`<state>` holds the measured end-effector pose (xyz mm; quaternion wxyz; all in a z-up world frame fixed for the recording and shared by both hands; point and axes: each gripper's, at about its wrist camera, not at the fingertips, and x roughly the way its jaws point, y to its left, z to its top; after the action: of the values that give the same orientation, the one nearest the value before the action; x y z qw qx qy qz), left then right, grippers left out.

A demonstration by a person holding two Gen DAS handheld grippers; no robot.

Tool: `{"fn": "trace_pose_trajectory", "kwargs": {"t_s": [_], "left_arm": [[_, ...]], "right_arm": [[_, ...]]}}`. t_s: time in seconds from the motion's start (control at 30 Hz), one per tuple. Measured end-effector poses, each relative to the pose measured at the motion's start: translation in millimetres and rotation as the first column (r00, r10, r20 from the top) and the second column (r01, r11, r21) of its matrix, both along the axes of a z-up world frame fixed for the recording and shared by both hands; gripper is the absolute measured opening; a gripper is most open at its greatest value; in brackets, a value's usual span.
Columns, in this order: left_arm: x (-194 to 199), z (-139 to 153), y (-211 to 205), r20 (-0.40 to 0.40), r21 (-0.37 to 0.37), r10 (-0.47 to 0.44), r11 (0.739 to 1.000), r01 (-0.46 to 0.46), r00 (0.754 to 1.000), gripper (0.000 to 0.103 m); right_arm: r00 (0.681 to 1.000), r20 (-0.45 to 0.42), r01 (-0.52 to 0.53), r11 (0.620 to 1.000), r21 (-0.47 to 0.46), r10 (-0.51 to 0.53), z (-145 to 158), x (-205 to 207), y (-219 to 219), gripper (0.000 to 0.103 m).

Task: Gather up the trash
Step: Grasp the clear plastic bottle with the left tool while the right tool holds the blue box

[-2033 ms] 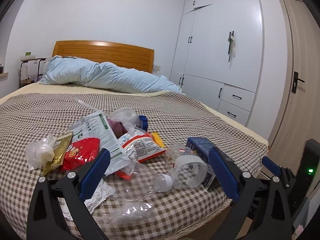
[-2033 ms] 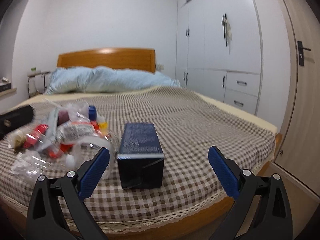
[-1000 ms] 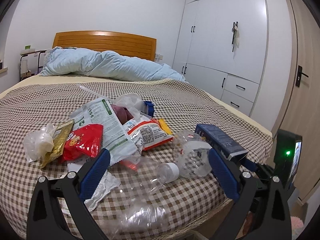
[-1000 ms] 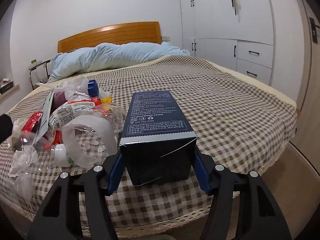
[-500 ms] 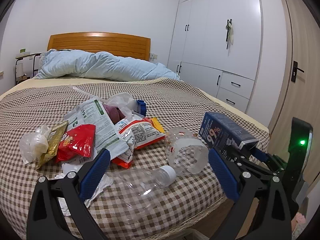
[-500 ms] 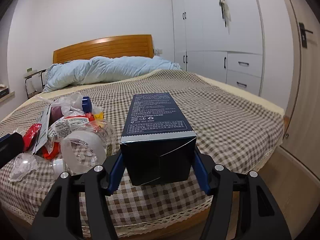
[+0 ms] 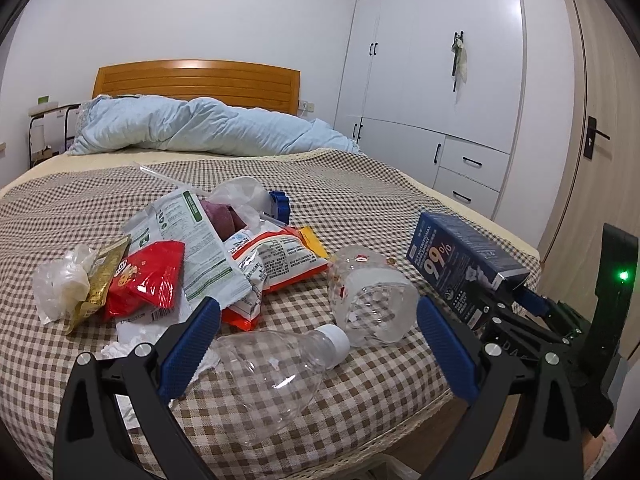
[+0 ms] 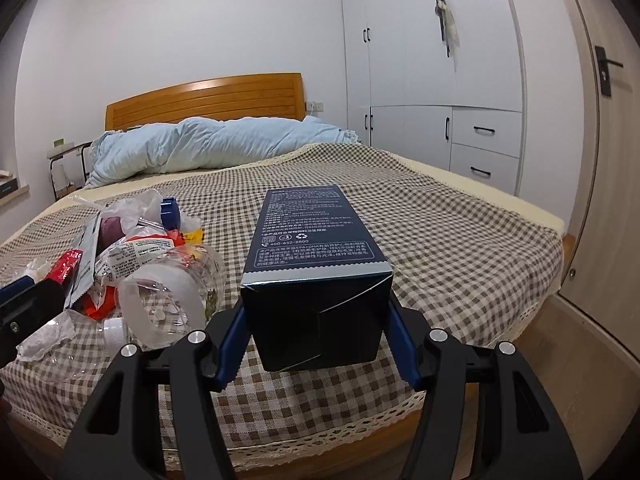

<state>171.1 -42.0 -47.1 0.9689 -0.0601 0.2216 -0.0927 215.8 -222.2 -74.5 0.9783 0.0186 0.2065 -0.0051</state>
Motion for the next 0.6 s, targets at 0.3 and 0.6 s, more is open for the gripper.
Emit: {"fn": "trace_pose_trajectory", "kwargs": {"t_s": [0.3,0.6], "left_arm": [[4.4,-2.3,1.0,-0.007,0.006,0.011,1.000,-0.011,1.000,0.095],[2.3,-4.4,-5.0,-0.003,0.034,0.003,0.999,-0.003,1.000,0.095]], "right_arm": [[1.000,0.018,-0.002,1.000,0.007,0.002,2.8,-3.9,-8.4,0.059],[0.999,0.038,0.011,1.000,-0.002,-0.011,6.5,-10.0,-15.4,0.059]]}}
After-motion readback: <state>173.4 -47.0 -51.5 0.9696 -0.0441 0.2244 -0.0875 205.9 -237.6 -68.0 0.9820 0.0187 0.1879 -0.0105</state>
